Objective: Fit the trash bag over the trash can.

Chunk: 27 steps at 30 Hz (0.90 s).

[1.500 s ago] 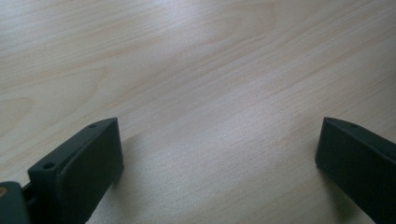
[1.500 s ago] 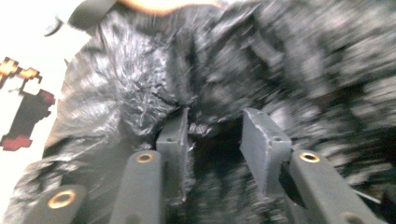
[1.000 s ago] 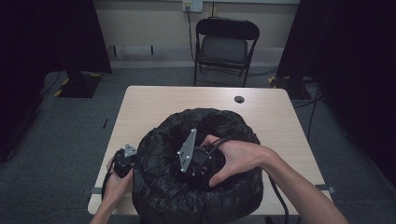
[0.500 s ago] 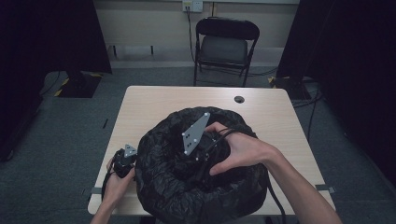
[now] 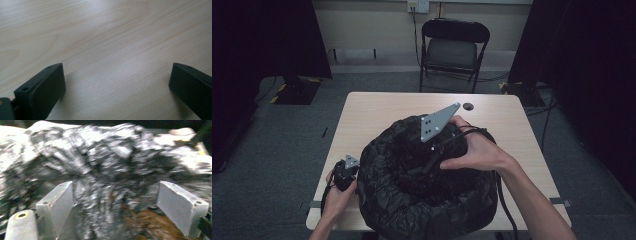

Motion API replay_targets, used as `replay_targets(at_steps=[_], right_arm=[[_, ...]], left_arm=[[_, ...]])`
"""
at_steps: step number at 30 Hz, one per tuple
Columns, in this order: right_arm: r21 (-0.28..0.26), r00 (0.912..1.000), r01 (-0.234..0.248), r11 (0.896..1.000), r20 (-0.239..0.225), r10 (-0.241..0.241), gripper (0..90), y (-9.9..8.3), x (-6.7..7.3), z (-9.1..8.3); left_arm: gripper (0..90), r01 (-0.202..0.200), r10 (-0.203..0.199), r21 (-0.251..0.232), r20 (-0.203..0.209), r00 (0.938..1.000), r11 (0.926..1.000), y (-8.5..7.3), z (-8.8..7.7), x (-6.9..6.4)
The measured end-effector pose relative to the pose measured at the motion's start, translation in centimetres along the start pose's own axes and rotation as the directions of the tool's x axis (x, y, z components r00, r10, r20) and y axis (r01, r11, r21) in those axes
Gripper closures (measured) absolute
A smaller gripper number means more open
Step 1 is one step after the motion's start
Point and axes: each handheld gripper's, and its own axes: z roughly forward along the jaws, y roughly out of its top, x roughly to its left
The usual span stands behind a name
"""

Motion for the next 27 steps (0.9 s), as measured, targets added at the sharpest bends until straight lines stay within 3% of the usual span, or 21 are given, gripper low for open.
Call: replay_targets(at_steps=[4,9,16,24,27], right_arm=[[-0.037,0.9992,-0.015,0.999,0.036,0.016,13.1,0.1,-0.2,-0.6],[-0.122,0.9955,-0.032,0.992,0.085,0.042,13.0,0.3,-0.5,-2.7],[-0.163,0.9829,-0.051,0.985,0.167,0.078,12.8,0.0,-0.5,-4.5],[-0.166,0.9773,-0.053,0.985,0.194,0.086,13.1,-1.0,-0.2,-6.2],[-0.177,0.9703,-0.063,0.982,0.22,0.102,13.1,-1.9,0.0,-7.2]], left_arm=[[0.0,0.002,-0.002,-0.001,0.0,1.0,1.0,0.0,0.0,0.0],[0.0,0.002,-0.002,-0.001,-0.001,1.0,1.0,0.0,0.0,-0.1],[0.0,0.003,-0.003,-0.001,-0.002,1.0,1.0,0.0,0.0,-0.1],[0.0,0.001,-0.001,0.0,-0.001,1.0,1.0,0.0,0.0,-0.1],[0.0,0.001,-0.001,0.0,-0.002,1.0,1.0,0.0,0.0,-0.1]])
